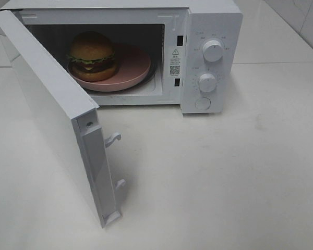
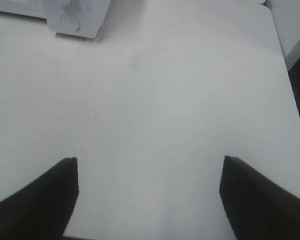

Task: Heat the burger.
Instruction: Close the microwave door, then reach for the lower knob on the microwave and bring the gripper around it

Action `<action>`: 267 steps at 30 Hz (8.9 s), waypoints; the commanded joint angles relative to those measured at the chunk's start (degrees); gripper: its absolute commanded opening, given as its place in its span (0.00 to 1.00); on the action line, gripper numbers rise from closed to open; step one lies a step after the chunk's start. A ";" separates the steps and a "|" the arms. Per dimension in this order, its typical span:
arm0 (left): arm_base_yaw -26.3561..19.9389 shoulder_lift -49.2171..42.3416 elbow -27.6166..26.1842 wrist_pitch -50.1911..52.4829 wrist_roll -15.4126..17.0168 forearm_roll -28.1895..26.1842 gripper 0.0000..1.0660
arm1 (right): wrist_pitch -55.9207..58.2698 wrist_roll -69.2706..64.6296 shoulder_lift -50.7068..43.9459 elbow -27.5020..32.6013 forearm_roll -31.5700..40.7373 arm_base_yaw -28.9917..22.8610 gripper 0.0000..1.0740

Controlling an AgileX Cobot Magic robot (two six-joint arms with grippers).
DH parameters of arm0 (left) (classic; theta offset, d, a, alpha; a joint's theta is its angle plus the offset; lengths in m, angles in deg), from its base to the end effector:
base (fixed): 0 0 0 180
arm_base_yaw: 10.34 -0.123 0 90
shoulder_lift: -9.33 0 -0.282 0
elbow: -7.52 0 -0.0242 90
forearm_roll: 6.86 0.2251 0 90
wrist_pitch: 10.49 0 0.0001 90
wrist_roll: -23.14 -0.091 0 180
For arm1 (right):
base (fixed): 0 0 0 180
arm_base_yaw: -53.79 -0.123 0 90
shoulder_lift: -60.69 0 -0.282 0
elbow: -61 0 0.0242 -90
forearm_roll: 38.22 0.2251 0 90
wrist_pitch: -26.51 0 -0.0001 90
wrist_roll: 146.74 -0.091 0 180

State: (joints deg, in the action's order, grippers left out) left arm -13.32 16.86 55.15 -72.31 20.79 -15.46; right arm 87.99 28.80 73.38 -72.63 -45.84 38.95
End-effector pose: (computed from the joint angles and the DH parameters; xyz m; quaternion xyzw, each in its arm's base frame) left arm -0.0274 -0.0134 0.2678 -0.0003 0.8502 -0.0505 0.5241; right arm -0.0133 -0.0145 0.2757 -0.0770 0.8630 0.0175 0.4990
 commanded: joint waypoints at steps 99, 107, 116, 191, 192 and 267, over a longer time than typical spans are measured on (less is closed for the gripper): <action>0.06 25.84 -1.55 20.05 -0.80 -0.06 0.30 | -4.58 0.40 -6.88 2.23 1.20 6.13 0.71; 0.06 33.40 -0.29 31.46 -0.86 -1.49 0.00 | -4.58 0.40 -6.88 2.23 1.20 6.13 0.71; 0.06 42.23 5.67 53.17 -3.04 -3.50 0.00 | -4.58 0.40 -6.88 2.23 1.20 6.13 0.71; 32.49 99.64 -8.65 108.58 3.67 -0.11 0.00 | -4.58 0.34 -6.88 2.23 1.20 6.13 0.71; 33.52 100.38 -9.63 108.52 2.35 -2.18 0.00 | -4.58 0.40 -6.88 2.23 1.20 6.13 0.71; 43.89 100.32 -35.29 41.60 -4.64 -8.82 0.78 | -4.58 0.11 -6.88 2.23 1.03 6.13 0.71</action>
State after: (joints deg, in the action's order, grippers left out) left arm 30.45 117.81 20.43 -29.06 16.04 -23.88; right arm 84.21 29.08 68.39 -70.57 -44.41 44.79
